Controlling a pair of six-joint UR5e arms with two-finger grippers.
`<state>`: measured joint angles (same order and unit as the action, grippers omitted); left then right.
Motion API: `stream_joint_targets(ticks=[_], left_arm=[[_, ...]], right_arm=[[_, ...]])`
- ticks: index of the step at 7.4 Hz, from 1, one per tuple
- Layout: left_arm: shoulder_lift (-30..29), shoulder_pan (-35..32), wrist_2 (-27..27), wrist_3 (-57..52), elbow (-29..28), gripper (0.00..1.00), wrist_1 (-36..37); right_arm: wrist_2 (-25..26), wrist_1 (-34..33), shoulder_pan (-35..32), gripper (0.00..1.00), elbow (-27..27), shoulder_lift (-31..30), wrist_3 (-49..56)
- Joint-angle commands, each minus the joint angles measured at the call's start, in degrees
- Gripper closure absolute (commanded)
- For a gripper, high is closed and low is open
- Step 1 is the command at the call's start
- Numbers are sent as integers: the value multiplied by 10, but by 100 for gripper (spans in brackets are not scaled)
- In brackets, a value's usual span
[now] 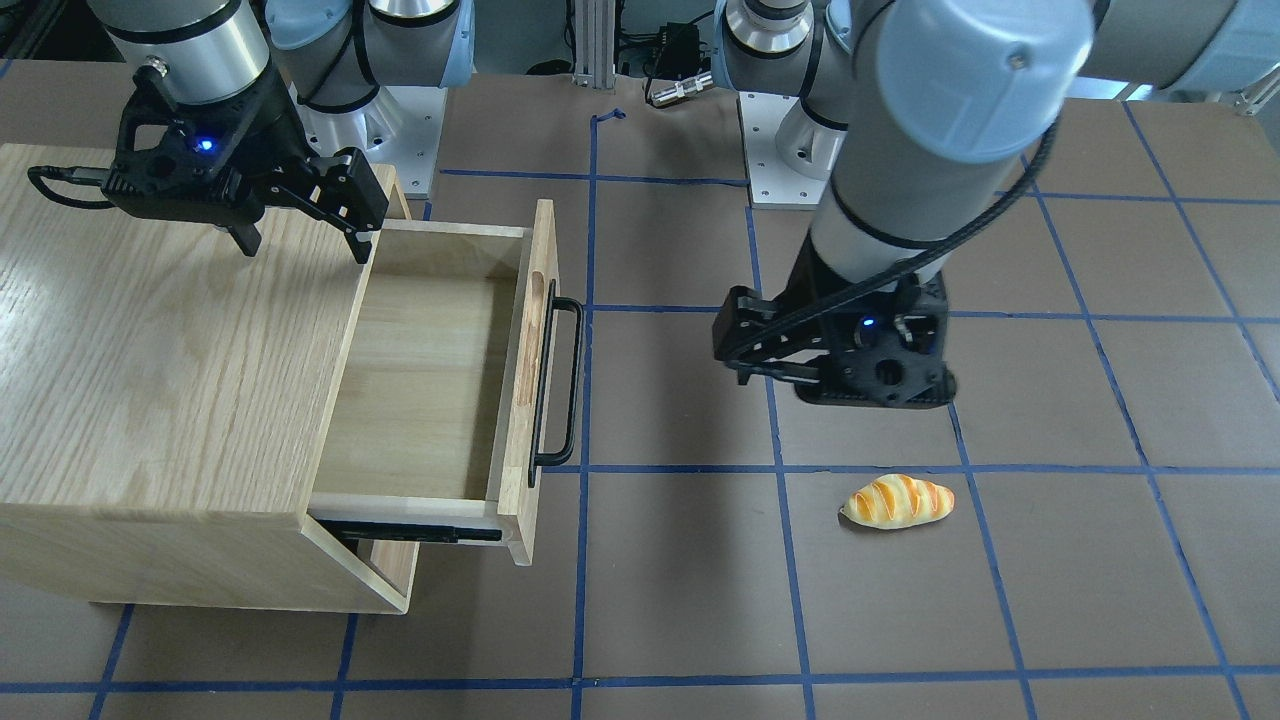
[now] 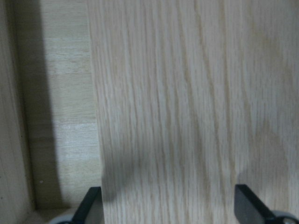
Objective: Open upper drawer
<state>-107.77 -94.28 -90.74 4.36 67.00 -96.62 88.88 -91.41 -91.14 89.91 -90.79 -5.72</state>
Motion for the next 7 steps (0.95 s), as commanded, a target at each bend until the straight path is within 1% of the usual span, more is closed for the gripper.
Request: stream_joint_targets(ticks=[1, 2, 3, 4, 5, 7], left_arm=[[46, 87, 0, -7, 15, 0, -14], [62, 88, -8, -22, 35, 0, -14], [83, 88, -12, -27, 72, 0, 3], [104, 88, -12, -30, 116, 0, 65], [122, 87, -18, -32, 145, 0, 77], [124, 75, -20, -32, 149, 0, 78]], right_arm=[[1, 0, 0, 0, 0, 0, 0], [0, 0, 0, 0, 0, 0, 0], [0, 0, 0, 0, 0, 0, 0], [0, 0, 0, 0, 0, 0, 0], [0, 0, 0, 0, 0, 0, 0], [1, 0, 1, 0, 0, 0, 0]])
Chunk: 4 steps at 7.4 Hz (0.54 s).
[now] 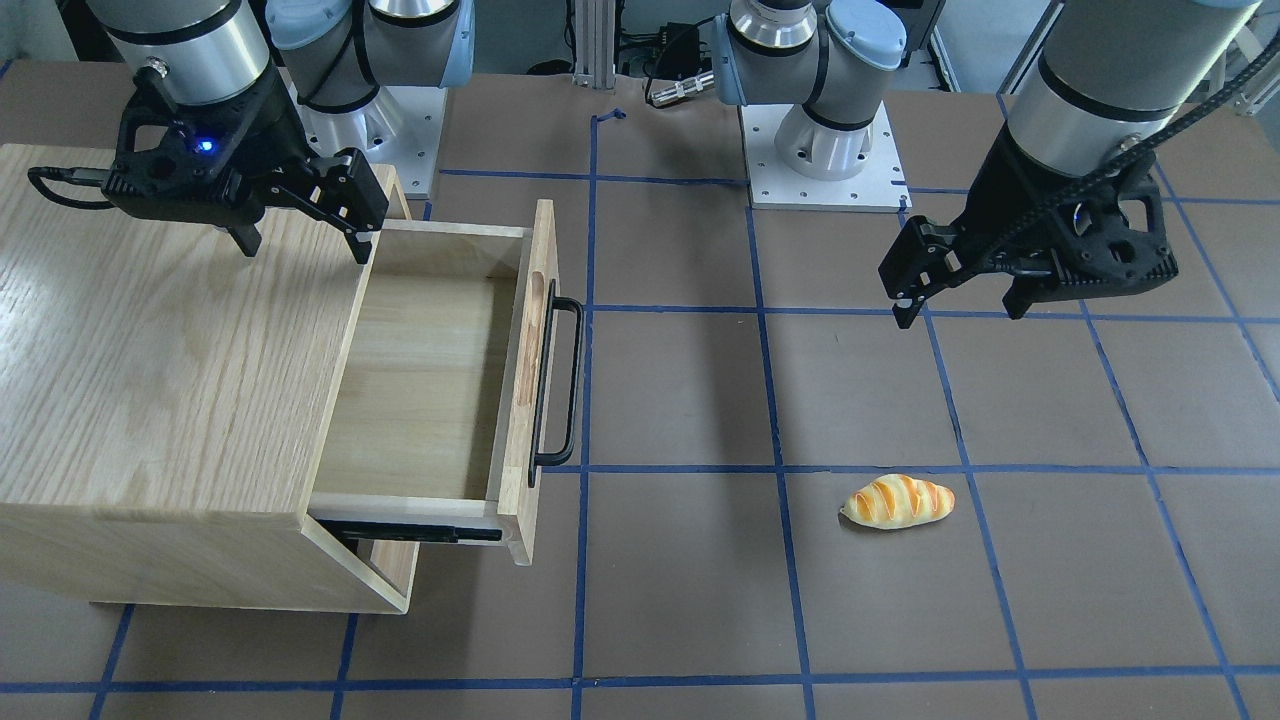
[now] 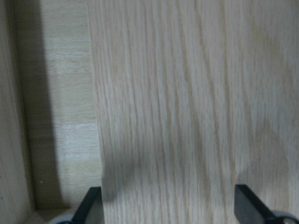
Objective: Open upper drawer
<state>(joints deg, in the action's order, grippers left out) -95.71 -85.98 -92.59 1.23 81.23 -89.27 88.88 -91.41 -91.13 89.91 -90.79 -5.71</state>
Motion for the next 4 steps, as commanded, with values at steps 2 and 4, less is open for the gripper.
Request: stream_joint_targets(ticks=[2, 4], left_arm=[[10, -35, 0, -2, 10, 0, -1], [16, -35, 5, -21, 3, 0, -16]], right_arm=[[0, 0, 0, 0, 0, 0, 0], [1, 0, 0, 0, 0, 0, 0]])
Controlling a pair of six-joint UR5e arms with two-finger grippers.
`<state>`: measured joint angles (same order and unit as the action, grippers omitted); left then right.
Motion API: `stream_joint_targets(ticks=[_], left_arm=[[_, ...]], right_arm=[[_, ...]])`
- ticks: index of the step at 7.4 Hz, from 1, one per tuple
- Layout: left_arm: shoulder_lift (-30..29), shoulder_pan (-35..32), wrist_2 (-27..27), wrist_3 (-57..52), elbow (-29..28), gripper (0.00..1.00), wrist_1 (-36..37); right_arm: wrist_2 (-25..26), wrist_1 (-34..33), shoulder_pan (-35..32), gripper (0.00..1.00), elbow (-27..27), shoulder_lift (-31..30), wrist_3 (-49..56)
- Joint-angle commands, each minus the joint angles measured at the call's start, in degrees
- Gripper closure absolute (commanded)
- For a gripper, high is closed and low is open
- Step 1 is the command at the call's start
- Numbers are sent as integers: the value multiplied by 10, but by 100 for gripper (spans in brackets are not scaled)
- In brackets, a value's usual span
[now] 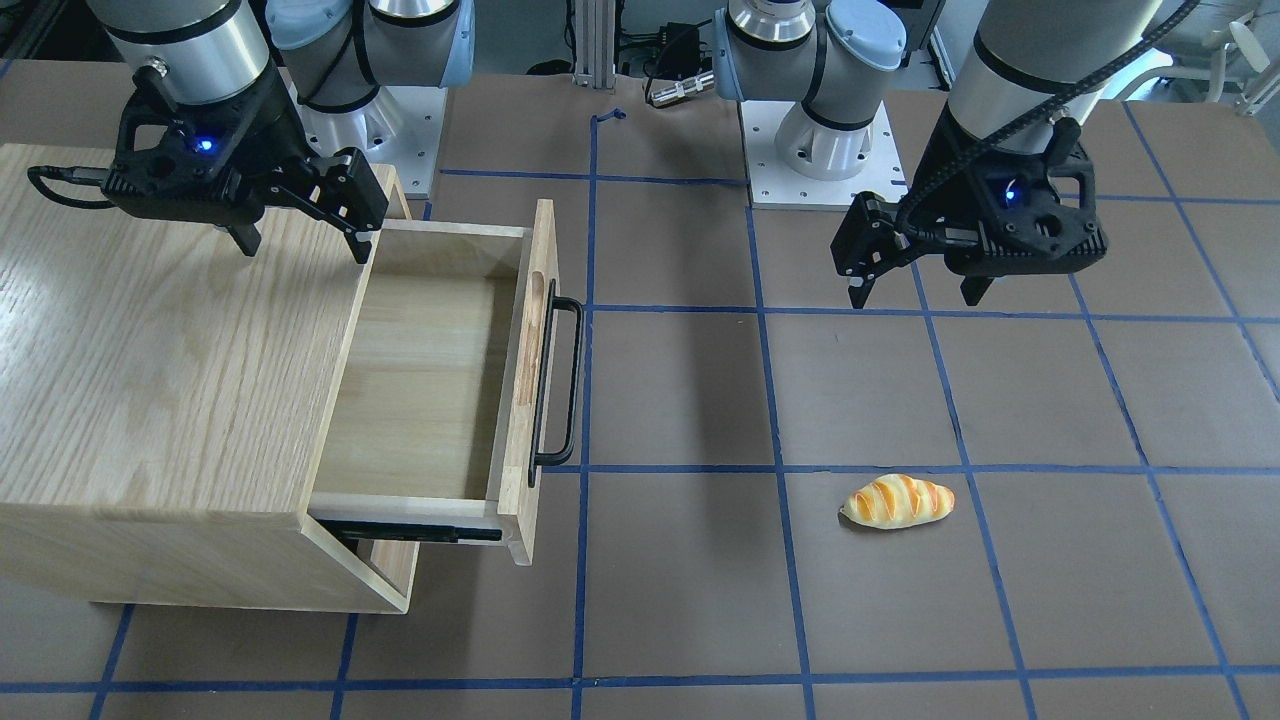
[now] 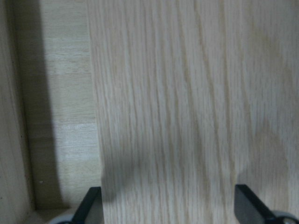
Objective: Open upper drawer
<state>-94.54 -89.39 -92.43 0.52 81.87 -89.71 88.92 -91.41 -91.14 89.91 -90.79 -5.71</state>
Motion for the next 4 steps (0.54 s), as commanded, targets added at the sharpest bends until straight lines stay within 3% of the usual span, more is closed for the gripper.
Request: stream_joint_targets(ticks=[1, 4], left_arm=[[8, -2, 3, -15, -2, 0, -17], [11, 3, 6, -16, -2, 0, -39]], right_arm=[[-1, 0, 0, 0, 0, 0, 0], [-1, 0, 0, 0, 0, 0, 0]])
